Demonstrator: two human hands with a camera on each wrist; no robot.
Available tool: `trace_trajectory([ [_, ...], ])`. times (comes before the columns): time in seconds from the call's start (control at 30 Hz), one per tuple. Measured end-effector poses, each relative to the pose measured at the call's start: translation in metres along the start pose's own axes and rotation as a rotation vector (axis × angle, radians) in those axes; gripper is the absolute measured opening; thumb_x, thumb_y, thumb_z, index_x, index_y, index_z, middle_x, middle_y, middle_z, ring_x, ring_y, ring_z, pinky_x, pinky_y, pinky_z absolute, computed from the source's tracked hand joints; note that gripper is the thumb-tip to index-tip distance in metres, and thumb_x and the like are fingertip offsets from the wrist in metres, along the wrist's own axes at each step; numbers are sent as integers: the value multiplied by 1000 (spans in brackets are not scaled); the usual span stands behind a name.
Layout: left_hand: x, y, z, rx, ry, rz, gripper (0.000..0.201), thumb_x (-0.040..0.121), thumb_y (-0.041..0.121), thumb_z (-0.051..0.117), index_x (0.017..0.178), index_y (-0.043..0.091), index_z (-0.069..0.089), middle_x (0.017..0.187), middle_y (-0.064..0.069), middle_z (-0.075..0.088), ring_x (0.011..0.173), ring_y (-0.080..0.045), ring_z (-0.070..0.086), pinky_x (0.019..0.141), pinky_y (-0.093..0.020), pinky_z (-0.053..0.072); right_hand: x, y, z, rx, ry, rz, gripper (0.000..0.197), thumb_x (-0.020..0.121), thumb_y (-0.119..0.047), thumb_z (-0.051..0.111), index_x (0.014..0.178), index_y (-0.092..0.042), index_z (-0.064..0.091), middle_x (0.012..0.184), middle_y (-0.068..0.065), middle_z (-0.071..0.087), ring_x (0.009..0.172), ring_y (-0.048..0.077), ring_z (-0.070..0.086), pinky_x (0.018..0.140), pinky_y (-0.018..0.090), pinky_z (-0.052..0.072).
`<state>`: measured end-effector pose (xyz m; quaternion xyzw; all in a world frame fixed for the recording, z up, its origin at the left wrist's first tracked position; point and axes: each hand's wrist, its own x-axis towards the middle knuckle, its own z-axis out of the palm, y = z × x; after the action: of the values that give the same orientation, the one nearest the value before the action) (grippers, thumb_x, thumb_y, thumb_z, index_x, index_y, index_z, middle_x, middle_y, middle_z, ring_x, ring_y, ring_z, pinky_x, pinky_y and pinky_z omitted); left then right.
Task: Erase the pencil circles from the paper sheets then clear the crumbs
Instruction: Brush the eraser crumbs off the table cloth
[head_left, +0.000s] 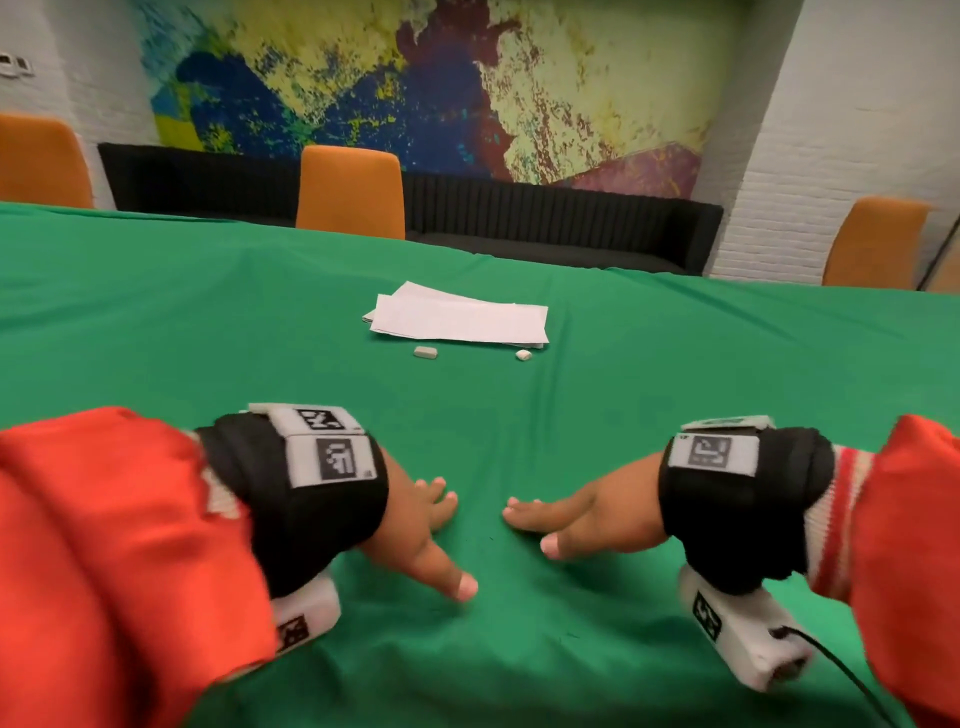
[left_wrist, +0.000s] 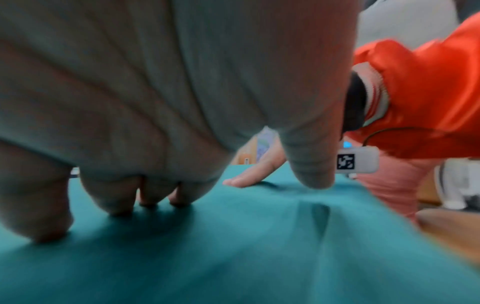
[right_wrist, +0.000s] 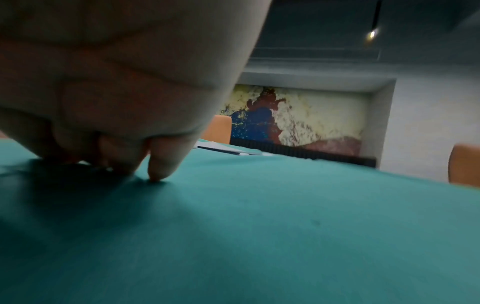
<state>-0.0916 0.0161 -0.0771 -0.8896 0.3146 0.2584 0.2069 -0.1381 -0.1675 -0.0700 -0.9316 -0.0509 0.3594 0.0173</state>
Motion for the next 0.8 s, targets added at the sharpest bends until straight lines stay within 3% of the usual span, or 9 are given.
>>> trace_trajectory([
  [0.1, -22, -8, 3, -76, -64, 59, 83, 87, 71, 32, 152, 32, -1, 157, 17, -7, 145, -11, 11, 118, -35, 5, -18, 16, -5, 149, 207, 34, 46, 100, -41, 30, 145, -41, 20, 152, -18, 21, 139, 4, 24, 111, 19, 11],
  [0.17, -32, -12, 6, -109, -44, 63, 78, 87, 70, 33, 151, 37, 2, 156, 22, -3, 145, -8, 12, 118, -34, 5, -20, 32, -2, 97, 311, 211, 50, 101, -41, 24, 149, -31, 13, 156, -7, 15, 141, 12, 22, 111, 22, 11],
  [0.23, -39, -15, 14, -82, -21, 33, 78, 89, 68, 33, 152, 35, 1, 157, 19, -3, 145, -9, 12, 118, -33, 6, -17, 43, 11, 29, 286, 422, 56, 102, -40, 18, 151, -15, 6, 158, 7, 4, 144, 21, 16, 112, 28, 12],
  [0.3, -43, -16, 27, -32, -20, -15, 81, 90, 67, 34, 152, 31, -3, 158, 15, -8, 145, -12, 13, 117, -32, 9, -14, 41, 27, 18, 246, 504, 60, 102, -43, 17, 149, -7, 6, 157, 13, 1, 144, 27, 15, 114, 33, 13],
  [0.5, -57, -17, 64, -102, 56, -66, 91, 88, 70, 31, 150, 22, -16, 157, 3, -21, 146, -11, -5, 117, -34, 5, -29, -23, 48, 8, 152, 214, 60, 101, -45, 16, 150, -15, -1, 158, 5, -6, 145, 20, 5, 114, 30, 2],
  [0.53, -60, -19, 69, -128, 65, -60, 99, 81, 80, 26, 149, 21, -17, 156, 2, -22, 146, -11, -7, 117, -34, 3, -34, -28, 49, 36, 123, 167, 59, 100, -46, 15, 151, -20, 1, 158, 0, -3, 145, 17, 7, 113, 28, 1],
  [0.6, -66, -21, 79, -173, 98, -7, 140, 37, 103, 0, 149, 21, -18, 156, 1, -22, 145, -12, -10, 117, -33, 1, -45, -24, 49, 170, 172, 162, 61, 96, -55, 15, 151, -27, 8, 157, -5, 6, 144, 13, 13, 115, 27, 3],
  [0.67, -66, -21, 91, -199, 160, 3, 164, 4, 98, -17, 149, 21, -17, 157, 0, -21, 145, -13, -12, 117, -33, -1, -50, -6, 51, 283, 339, 228, 62, 98, -51, 17, 151, -20, 7, 158, 0, 4, 145, 15, 9, 114, 26, 3],
  [0.8, -64, -23, 110, -229, 320, -32, 161, 7, 92, -28, 151, 23, -10, 159, 0, -13, 146, -14, -7, 117, -36, 0, -41, 37, 83, 251, 532, 609, 65, 101, -45, 22, 148, -1, 11, 157, 16, 3, 144, 31, 8, 114, 33, 12],
])
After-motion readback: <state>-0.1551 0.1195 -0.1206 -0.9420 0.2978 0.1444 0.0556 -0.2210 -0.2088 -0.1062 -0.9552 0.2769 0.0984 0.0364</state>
